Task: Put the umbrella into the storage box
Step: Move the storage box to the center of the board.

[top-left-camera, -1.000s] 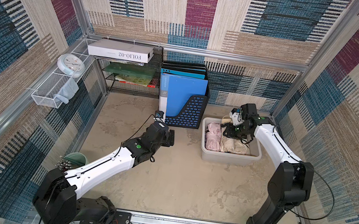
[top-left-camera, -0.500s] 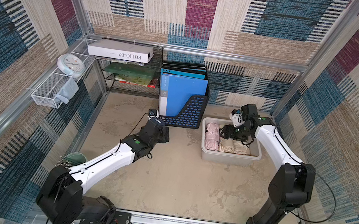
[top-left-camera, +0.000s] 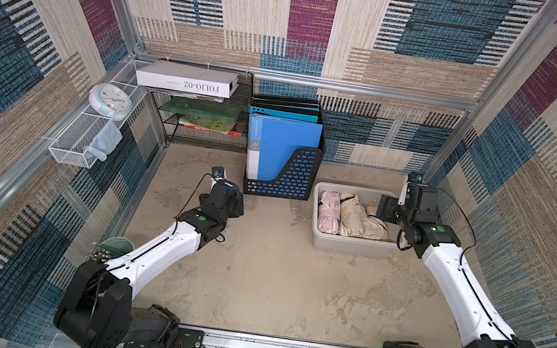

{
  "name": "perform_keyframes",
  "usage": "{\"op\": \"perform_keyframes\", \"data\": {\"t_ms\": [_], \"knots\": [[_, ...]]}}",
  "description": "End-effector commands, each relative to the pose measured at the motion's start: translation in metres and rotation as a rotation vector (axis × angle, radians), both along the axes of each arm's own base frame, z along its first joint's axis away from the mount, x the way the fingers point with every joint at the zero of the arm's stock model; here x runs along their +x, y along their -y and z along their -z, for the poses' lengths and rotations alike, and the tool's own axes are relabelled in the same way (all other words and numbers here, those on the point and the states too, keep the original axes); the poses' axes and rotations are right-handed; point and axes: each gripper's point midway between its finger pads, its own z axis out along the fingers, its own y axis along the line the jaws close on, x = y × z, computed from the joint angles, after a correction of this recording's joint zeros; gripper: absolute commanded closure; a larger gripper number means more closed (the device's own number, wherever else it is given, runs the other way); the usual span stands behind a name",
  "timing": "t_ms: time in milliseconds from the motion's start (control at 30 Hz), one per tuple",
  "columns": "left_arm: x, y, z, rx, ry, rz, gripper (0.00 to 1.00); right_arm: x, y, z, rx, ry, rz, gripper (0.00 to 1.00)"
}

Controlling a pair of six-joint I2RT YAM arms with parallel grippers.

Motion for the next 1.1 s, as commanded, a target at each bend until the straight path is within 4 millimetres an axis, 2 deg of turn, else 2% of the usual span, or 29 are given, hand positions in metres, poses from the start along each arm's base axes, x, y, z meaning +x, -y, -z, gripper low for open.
{"op": "perform_keyframes", "data": {"t_ms": [0, 100, 333, 633, 900, 1000, 1067], "knots": [[0.003, -0.014, -0.009, 0.029, 0.046, -0.016, 0.19, 0.001, 0.047, -0.01, 0.003, 0.087, 0.232, 0.16], [0.0, -0.019, -0.008, 0.026, 0.043, -0.022, 0.19, 0.004, 0.063, 0.014, 0.089, 0.009, 0.241, 0.15], [-0.005, -0.018, -0.002, -0.012, 0.036, -0.007, 0.19, 0.029, 0.026, 0.042, 0.283, -0.084, -0.042, 0.21], [-0.006, -0.014, 0.004, -0.029, 0.018, 0.01, 0.19, 0.037, 0.012, 0.087, 0.281, -0.248, -0.164, 0.43], [-0.006, -0.015, 0.009, -0.025, 0.007, 0.012, 0.19, 0.035, -0.029, 0.087, 0.339, -0.257, -0.392, 0.66], [-0.005, -0.016, 0.012, -0.019, 0.001, 0.012, 0.19, 0.033, -0.056, 0.083, 0.343, -0.238, -0.495, 0.7], [-0.005, -0.016, 0.013, -0.015, -0.003, 0.012, 0.19, 0.032, -0.07, 0.083, 0.344, -0.246, -0.546, 0.68]]}}
